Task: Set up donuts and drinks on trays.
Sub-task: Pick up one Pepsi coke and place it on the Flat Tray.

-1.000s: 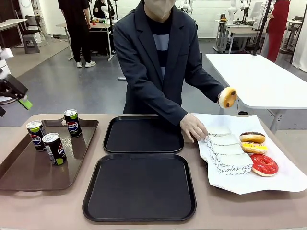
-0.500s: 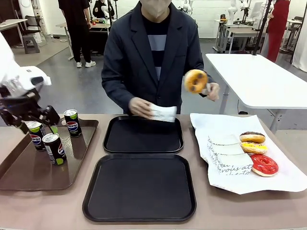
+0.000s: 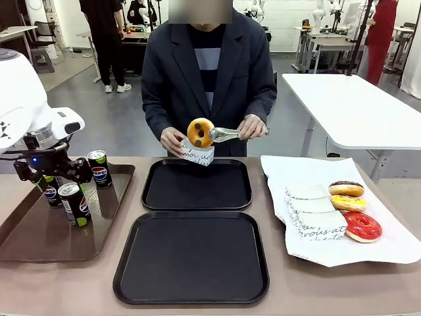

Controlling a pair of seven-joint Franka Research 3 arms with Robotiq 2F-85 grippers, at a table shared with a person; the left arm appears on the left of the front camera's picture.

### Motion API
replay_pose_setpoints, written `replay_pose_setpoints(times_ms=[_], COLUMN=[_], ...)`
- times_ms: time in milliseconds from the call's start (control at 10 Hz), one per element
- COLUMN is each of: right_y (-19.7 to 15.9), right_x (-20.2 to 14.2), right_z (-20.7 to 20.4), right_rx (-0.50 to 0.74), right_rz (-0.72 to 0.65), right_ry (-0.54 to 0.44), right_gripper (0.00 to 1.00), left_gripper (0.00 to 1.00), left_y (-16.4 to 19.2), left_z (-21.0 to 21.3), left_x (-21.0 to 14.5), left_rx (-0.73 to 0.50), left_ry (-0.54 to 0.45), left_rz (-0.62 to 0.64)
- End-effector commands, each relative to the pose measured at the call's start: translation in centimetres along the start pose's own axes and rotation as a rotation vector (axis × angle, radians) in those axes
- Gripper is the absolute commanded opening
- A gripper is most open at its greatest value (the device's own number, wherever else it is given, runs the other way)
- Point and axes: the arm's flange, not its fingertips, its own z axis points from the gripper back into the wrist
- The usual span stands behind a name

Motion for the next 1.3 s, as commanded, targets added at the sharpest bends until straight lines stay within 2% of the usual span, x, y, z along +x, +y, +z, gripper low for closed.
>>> replay_pose_setpoints(times_ms=[0, 400, 500, 900, 1200], right_y=[-0.1, -0.1, -0.1, -0.1, -0.1], right_x=[0.2, 0.2, 0.2, 0.2, 0.2], right_z=[0.1, 0.1, 0.1, 0.1, 0.1], right_rx=[0.016, 0.016, 0.016, 0.016, 0.016], right_rz=[0.018, 0.018, 0.018, 0.018, 0.018], right_ry=[-0.014, -0.014, -0.014, -0.014, -0.014], right_gripper=[1.00, 1.00, 1.00, 1.00, 1.00], left_gripper=[1.00, 1.00, 1.00, 1.00, 1.00], left_y=[0.1, 0.0, -0.3, -0.4, -0.1], left_z=[0.4, 0.2, 0.2, -1.9, -3.3], left_x=[-0.1, 0.0, 1.1, 2.4, 3.8], left_rx=[0.003, -0.007, 0.006, 0.026, -0.016], left_ry=[-0.008, -0.003, -0.021, 0.097, 0.150], left_rz=[-0.009, -0.001, -0.013, 0.023, 0.035])
